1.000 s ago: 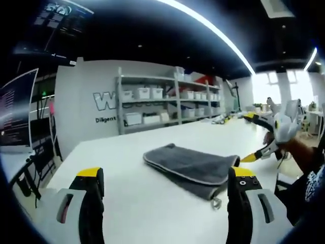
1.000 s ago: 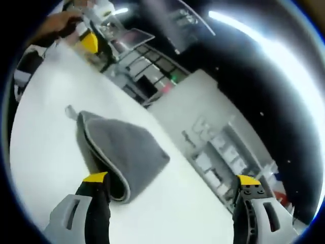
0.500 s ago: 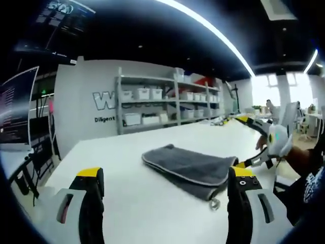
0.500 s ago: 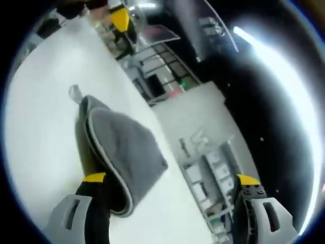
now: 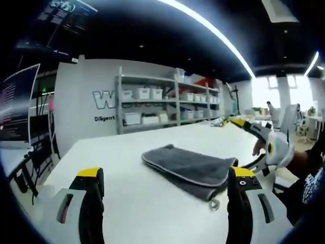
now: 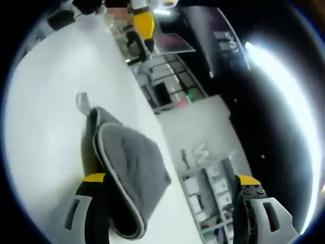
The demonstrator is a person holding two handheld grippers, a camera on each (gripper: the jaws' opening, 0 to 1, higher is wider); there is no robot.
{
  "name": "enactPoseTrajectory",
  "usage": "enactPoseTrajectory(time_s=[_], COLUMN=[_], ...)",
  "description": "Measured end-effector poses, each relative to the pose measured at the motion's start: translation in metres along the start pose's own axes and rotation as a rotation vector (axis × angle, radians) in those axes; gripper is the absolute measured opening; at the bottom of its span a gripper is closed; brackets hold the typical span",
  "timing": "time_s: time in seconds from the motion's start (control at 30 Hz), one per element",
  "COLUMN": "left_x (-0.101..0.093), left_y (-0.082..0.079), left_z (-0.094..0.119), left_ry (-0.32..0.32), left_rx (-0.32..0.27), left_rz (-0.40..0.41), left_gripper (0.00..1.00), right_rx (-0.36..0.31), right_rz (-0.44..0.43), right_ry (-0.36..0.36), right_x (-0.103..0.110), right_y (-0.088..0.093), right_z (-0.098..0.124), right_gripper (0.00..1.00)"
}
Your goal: Open the folded towel by lifting each exposed corner and separating the folded layers until the towel lies flat within the target outline without major curled edges
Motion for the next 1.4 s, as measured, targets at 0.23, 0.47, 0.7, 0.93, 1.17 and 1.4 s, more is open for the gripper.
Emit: enactPoseTrajectory(time_s=[0.23, 0.47, 0.7, 0.93, 1.17, 1.4], left_x=[0.001, 0.002, 0.003, 0.007, 0.024, 0.029], left_y=[0.001, -0.002, -0.001, -0.004, -0.002, -0.011], left_z=[0.000, 0.000, -0.001, -0.002, -0.028, -0.056], left_ry=[0.004, 0.007, 0.006, 0.002, -0.020, 0.072], left_rx=[0.007, -0.001, -0.006, -0.011, 0.043, 0.073], left_rz=[0.005, 0.008, 0.012, 0.005, 0.040, 0.057], left_gripper=[1.00, 1.00, 1.00, 1.00, 1.00, 1.00], right_rx=[-0.065, -0.148, -0.156, -0.160, -0.147, -0.146], right_rz=[0.077, 0.225, 0.236, 0.270, 0.225, 0.124], right_ry=[-0.009, 0.014, -0.123, -0.201, -0.204, -0.207], right_x=[0.007, 0.015, 0.039, 0.053, 0.056, 0.055], right_y=[-0.015, -0.034, -0.039, -0.041, -0.039, -0.037], right_z=[-0.006, -0.006, -0.008, -0.008, -0.009, -0.012], right_gripper=[0.95, 0.73, 0.41, 0.12, 0.01, 0.00])
Point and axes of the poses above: the point that each gripper's makers call its tool centre point, and the gripper's own axes: z roughly backward along the fingers, x roughly to its left, y roughly out of its underside, the point moved 7 cm from there along z, roughly backward along the fingers, and after that the axes turned 5 degrees about -z, right-handed, at the moved point
